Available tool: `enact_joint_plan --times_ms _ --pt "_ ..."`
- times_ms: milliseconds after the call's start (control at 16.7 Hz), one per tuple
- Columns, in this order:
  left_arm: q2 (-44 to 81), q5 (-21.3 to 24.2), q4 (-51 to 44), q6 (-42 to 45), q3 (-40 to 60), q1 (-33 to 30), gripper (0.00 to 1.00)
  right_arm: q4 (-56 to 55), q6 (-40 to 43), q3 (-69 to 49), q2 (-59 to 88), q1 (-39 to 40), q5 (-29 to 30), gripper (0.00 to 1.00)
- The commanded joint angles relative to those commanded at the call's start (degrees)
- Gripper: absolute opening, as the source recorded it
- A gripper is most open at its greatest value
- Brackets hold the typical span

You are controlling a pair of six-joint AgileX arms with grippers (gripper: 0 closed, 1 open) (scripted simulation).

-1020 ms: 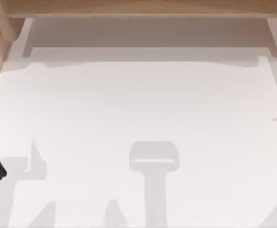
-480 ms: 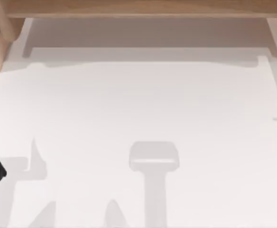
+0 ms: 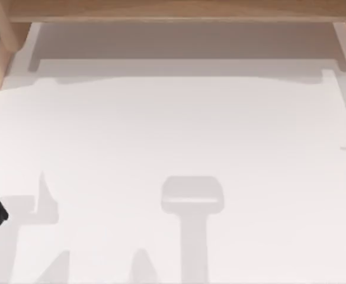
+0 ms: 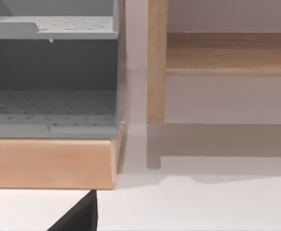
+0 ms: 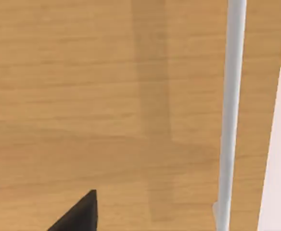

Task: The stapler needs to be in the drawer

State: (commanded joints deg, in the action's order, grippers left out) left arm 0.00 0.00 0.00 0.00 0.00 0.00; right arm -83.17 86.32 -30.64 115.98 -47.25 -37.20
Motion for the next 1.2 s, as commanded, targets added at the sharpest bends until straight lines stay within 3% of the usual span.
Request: enact_joint_plan --times_ms 300,1200 --pt "0.0 0.0 0.0 0.0 0.0 0.0 1.00 -9.3 2.6 5.7 0.6 4.4 -3.7 1.00" --pt "0.0 0.0 0.0 0.0 0.0 0.0 1.00 -6.1 2.6 1.2 2.1 7.8 -0.4 1.00"
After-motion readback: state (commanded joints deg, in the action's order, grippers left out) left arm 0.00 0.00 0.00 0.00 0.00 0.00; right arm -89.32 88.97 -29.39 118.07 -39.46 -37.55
